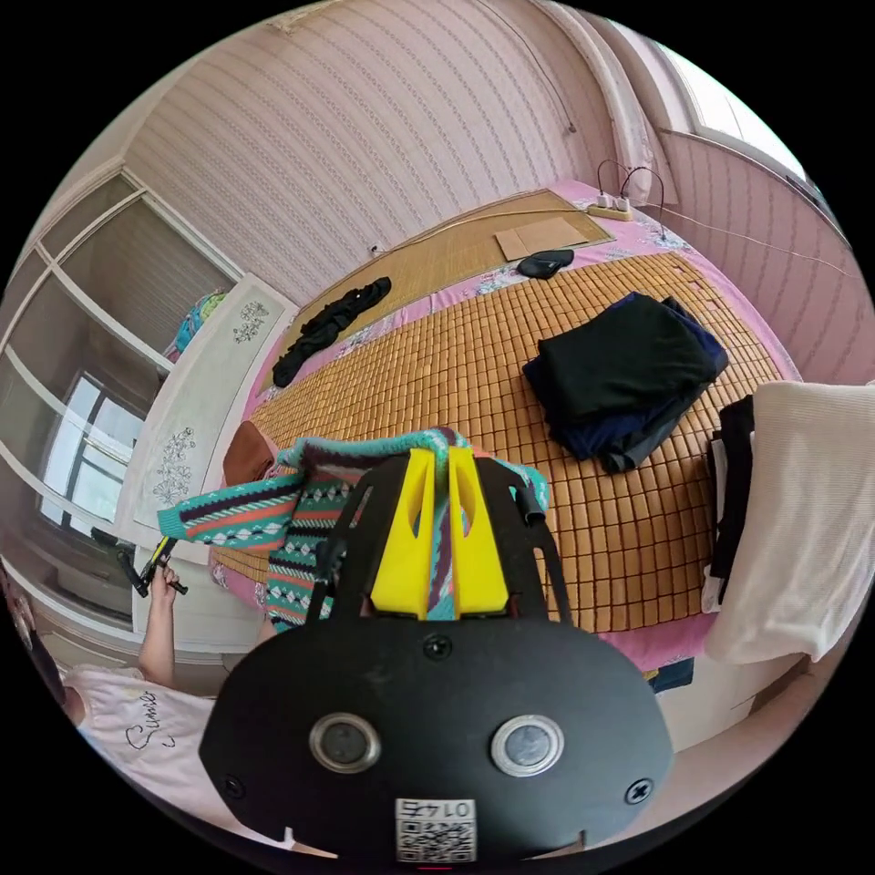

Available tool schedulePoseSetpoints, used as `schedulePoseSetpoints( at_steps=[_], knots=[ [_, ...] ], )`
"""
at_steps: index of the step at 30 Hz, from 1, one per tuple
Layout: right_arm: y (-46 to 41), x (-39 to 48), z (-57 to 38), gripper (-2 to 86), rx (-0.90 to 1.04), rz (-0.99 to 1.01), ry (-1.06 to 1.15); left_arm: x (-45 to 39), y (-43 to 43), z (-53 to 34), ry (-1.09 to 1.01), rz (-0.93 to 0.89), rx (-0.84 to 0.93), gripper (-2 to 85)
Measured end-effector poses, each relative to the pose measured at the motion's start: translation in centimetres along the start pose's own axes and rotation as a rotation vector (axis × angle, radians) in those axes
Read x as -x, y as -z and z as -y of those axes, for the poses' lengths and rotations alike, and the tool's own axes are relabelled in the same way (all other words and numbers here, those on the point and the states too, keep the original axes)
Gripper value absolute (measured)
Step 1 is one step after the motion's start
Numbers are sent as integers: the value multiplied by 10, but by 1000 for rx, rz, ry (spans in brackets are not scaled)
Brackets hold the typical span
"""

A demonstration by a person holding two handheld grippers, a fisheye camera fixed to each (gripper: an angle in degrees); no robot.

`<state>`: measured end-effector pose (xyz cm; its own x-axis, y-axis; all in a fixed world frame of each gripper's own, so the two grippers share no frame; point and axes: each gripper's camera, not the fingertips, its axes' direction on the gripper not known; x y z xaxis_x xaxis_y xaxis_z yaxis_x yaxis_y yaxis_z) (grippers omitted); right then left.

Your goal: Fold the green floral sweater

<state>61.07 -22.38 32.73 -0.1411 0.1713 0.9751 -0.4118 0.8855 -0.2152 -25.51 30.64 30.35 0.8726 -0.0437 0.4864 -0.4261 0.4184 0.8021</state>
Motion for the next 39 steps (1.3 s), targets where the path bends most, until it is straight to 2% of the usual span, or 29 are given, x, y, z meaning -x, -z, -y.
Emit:
schedulePoseSetpoints(
  at_steps=[2,4,6,9,11,13,17,20,21,23,24,25,27,29,32,35,37,39],
  knots=[
    [-2,-8,21,34,27,-60,-54,56,-3,2,140,184,55,30],
    [-24,-18,40,52,144,-129,-116,78,-7,-3,238,258,102,39],
    [-38,-20,43,83,200,-197,-157,78,-6,-10,268,260,62,50],
    [-54,-5,46,153,201,-283,-145,49,-16,-15,170,146,53,62],
    [-74,14,53,167,243,-266,-64,13,-42,-10,47,34,105,72],
    [-114,56,63,185,359,-269,133,-15,-67,0,-25,-43,137,80],
    [-181,125,75,273,477,-484,378,-84,-132,38,-207,-202,186,92],
    [-218,174,83,218,444,-625,531,-135,-181,66,-392,-219,243,92],
    [-223,189,87,195,386,-653,566,-142,-190,71,-412,-229,252,93],
    [-225,205,98,203,271,-653,559,-160,-221,91,-437,-288,278,103],
    [-233,214,105,225,275,-567,573,-163,-228,96,-433,-309,278,107],
    [-249,222,110,232,353,-458,605,-167,-241,104,-410,-365,265,116],
    [-281,232,113,230,488,-362,643,-174,-260,112,-386,-393,268,131],
    [-306,234,108,197,500,-379,651,-187,-288,113,-425,-294,347,152],
    [-331,226,93,147,472,-432,637,-188,-318,100,-445,-239,464,146],
    [-323,218,78,112,353,-419,643,-188,-308,81,-532,-225,298,116],
    [-319,214,72,62,344,-400,671,-188,-306,81,-564,-228,304,77],
    [-317,211,76,51,381,-363,680,-192,-305,81,-619,-216,310,55]
  ],
)
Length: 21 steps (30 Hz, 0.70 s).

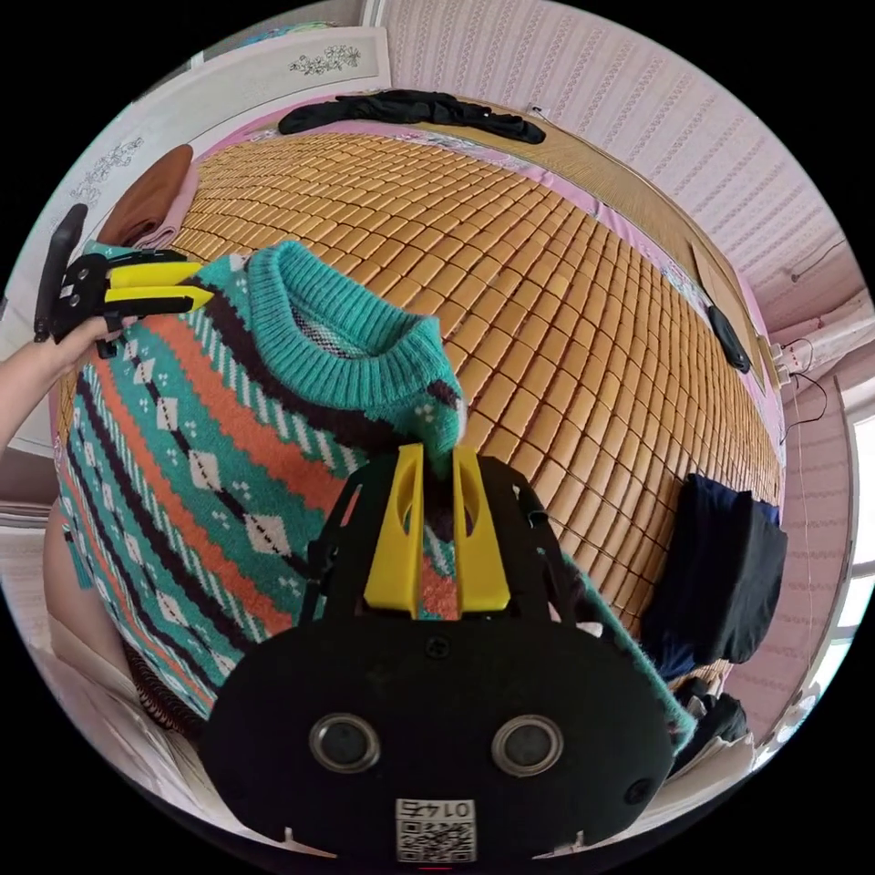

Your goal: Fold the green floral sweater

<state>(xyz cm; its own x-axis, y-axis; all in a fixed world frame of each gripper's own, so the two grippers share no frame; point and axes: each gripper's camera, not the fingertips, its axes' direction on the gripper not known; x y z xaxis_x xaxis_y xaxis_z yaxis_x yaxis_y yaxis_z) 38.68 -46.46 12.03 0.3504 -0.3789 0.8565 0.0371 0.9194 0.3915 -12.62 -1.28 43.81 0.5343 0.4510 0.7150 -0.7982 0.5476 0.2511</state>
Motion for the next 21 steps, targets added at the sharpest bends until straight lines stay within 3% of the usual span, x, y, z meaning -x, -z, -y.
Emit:
schedulePoseSetpoints(
  at_steps=[6,8,12,15,18,21],
  knots=[
    [58,-39,33,48,-77,65,55,41,44,22,100,65,-116,51],
    [67,-56,49,63,-108,65,0,69,54,29,222,70,-202,64],
    [41,-84,52,130,-33,124,-218,100,42,16,432,-2,-145,72],
    [39,-70,-8,137,-86,291,-176,92,57,-22,349,-43,-170,65],
    [39,-42,-107,136,-99,338,-167,54,89,-89,140,-26,-230,49],
    [32,-9,-214,136,-3,334,-234,21,113,-168,200,-121,-141,82]
  ],
)
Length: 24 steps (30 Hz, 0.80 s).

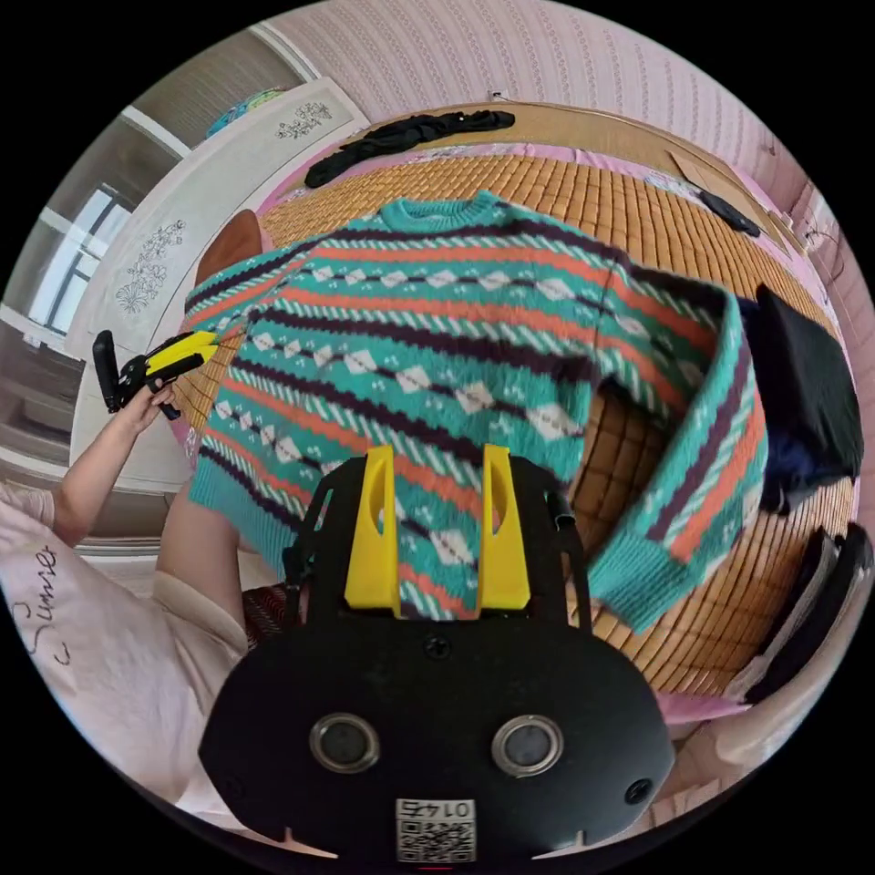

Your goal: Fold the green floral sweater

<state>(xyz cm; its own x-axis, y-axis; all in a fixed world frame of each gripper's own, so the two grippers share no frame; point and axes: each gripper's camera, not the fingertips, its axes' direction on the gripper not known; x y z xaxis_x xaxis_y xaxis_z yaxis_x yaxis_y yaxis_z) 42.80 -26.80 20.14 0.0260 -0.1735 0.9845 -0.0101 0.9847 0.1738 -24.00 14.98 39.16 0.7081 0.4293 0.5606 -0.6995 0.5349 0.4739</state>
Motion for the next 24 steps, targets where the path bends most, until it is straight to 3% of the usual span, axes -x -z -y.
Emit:
schedulePoseSetpoints(
  at_steps=[5,9,12,15,17,19,24],
  knots=[
    [-16,-3,-124,118,110,28,-251,-25,38,-106,329,-64,129,120],
    [-24,-11,-154,93,73,49,-335,-33,24,-121,324,-93,186,130],
    [-29,-15,-156,89,117,0,-328,-23,-4,-119,356,-166,342,110],
    [-20,-10,-164,148,96,-147,-294,-17,-6,-118,351,-154,356,84],
    [-32,-13,-168,163,166,-143,-281,-17,-5,-122,357,-152,337,54],
    [-53,-15,-176,114,240,44,-258,-22,-5,-121,341,-152,348,42],
    [-42,-15,-198,47,183,39,-245,-38,15,-116,256,-73,331,38]
  ],
)
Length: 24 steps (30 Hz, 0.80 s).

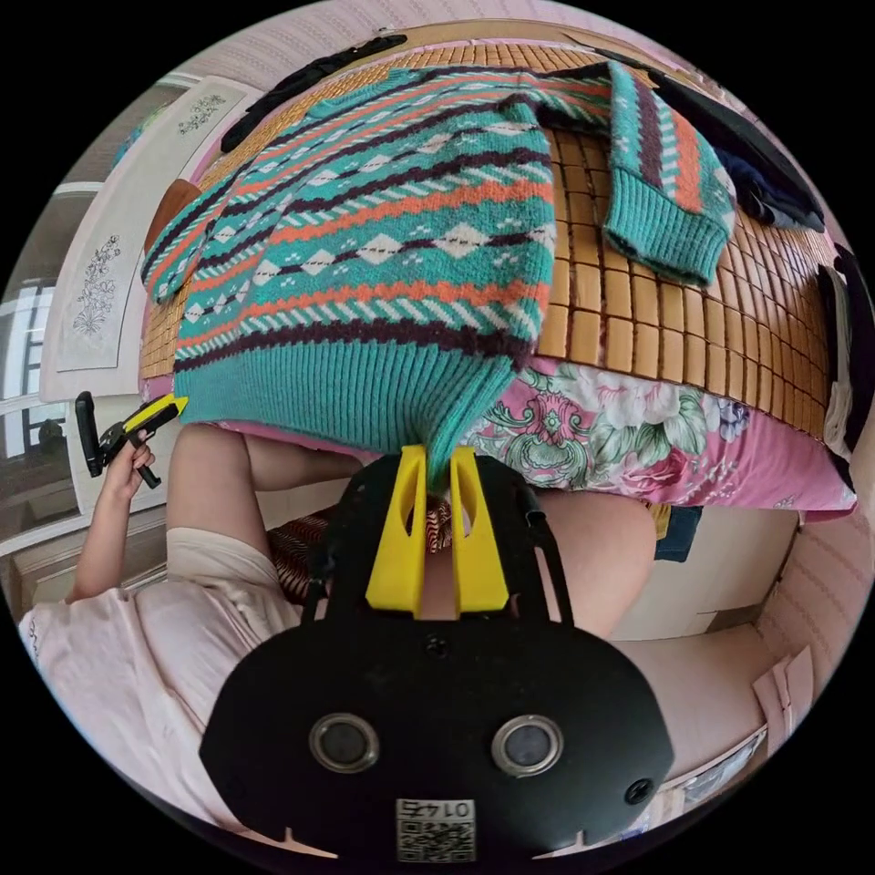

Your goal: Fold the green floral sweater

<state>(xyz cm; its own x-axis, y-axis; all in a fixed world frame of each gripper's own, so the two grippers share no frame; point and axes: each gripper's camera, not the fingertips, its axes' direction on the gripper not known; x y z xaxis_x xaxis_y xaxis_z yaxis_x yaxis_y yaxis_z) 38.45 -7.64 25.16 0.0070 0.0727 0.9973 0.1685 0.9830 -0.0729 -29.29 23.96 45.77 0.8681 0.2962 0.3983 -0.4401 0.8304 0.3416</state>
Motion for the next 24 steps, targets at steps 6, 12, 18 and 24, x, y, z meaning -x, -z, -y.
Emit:
schedulePoseSetpoints(
  at_steps=[6,12,18,24],
  knots=[
    [-12,-15,-28,63,25,52,31,6,-10,-22,9,81,58,37],
    [12,-24,-53,103,-145,-64,1,18,13,-43,87,96,-84,35],
    [37,-40,-34,142,-261,-215,-35,27,33,-33,113,99,-201,54],
    [22,-55,9,157,-231,-272,-62,10,16,5,53,62,-175,54]
  ],
)
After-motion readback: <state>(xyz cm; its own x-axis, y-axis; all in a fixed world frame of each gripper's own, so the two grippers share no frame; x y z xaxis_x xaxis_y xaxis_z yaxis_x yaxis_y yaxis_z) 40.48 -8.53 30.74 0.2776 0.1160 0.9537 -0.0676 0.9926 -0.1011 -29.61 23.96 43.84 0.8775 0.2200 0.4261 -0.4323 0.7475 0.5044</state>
